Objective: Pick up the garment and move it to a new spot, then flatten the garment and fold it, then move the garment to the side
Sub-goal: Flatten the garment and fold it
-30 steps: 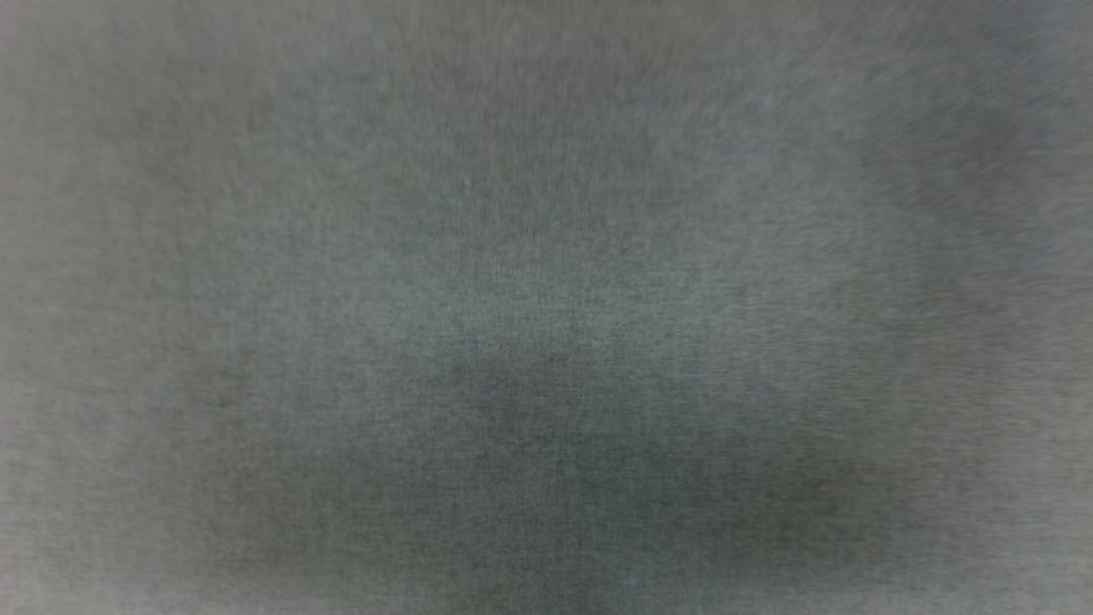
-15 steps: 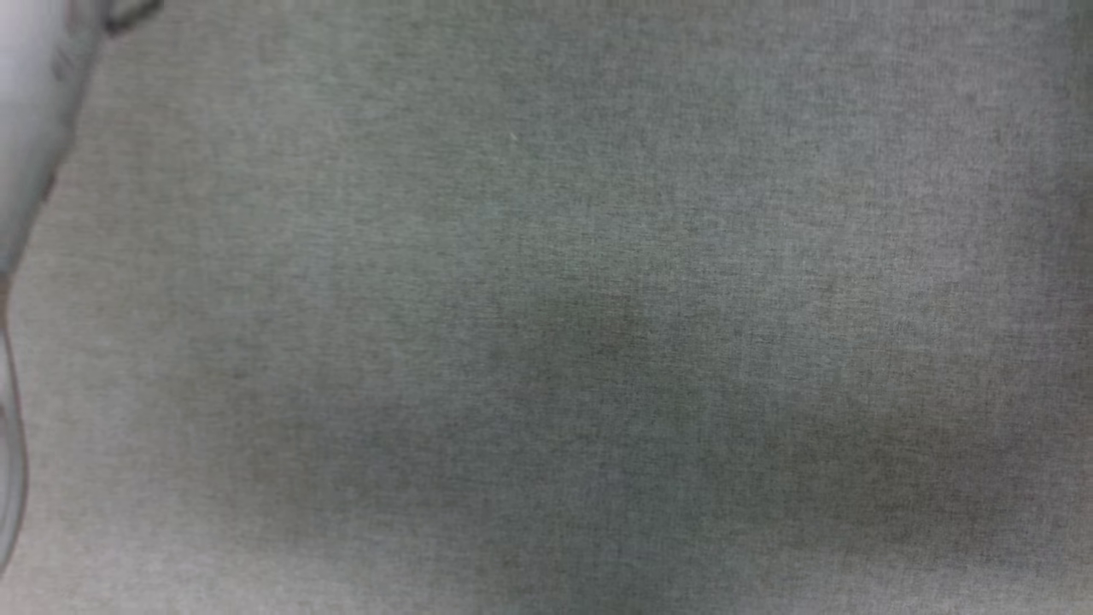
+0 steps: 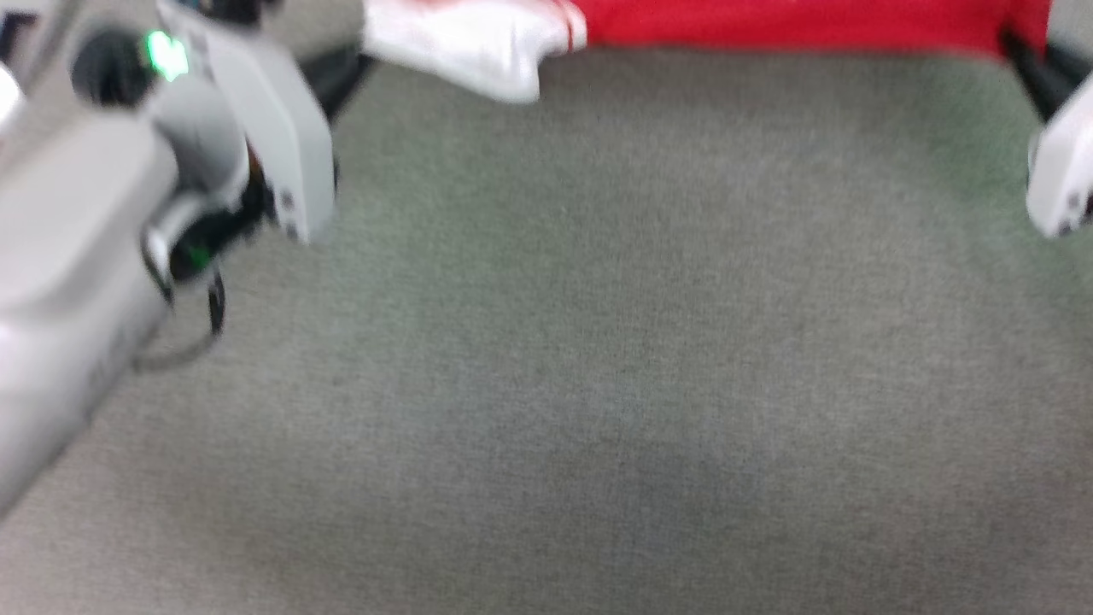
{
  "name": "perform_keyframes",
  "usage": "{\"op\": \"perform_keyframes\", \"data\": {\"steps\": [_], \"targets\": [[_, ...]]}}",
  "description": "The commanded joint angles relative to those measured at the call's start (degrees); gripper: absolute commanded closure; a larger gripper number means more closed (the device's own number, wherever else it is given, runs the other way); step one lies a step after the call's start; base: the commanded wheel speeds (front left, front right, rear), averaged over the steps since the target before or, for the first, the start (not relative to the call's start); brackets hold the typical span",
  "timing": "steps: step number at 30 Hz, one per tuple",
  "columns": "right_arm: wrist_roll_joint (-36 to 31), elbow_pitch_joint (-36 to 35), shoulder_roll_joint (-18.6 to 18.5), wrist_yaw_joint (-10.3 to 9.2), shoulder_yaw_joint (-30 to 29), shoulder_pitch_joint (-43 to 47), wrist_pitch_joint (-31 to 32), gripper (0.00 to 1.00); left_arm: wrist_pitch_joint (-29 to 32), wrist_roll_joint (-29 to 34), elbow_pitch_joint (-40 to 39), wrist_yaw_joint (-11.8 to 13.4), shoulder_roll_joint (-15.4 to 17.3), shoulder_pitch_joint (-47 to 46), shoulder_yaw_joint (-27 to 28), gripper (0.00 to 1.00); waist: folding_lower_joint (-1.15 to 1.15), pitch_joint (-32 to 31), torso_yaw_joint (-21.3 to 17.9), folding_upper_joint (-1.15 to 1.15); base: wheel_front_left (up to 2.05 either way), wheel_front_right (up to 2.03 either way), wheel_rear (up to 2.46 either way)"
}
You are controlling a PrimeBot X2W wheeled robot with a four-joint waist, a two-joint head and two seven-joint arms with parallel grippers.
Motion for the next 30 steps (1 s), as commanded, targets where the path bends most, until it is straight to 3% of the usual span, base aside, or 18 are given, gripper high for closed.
{"op": "perform_keyframes", "data": {"steps": [1,6,12,18,30], "targets": [[1.22,-1.64,-1.71,-0.04,0.53,2.80,0.30,1.00,0.82,-1.10,-2.24,0.84,1.15,2.89,-0.60,1.00,0.00,-7.42,1.00,0.00,0.00,0.00,0.00],[5.91,-7.75,-6.40,-0.04,1.10,13.07,1.97,1.00,2.34,-4.48,-14.15,6.62,7.30,13.71,-2.62,1.00,0.00,-11.74,0.70,0.00,0.00,0.00,0.00],[9.09,-14.06,-11.65,-0.05,0.58,24.49,2.60,1.00,1.30,-8.81,-30.06,16.37,15.29,27.05,-4.55,1.00,0.00,-15.21,0.20,0.00,0.00,0.00,0.00],[10.93,-18.91,-15.74,-0.06,-0.87,34.75,3.28,1.00,-2.52,-12.92,-41.67,25.15,20.86,38.39,-5.62,1.00,0.00,-16.85,-0.07,0.00,0.00,0.00,0.00],[14.33,-29.25,-19.78,-0.06,-7.89,52.92,5.47,1.00,-9.97,-20.16,-50.33,33.69,25.48,51.95,-6.06,1.00,0.00,-16.83,-0.59,0.00,0.00,0.00,0.00]]}}
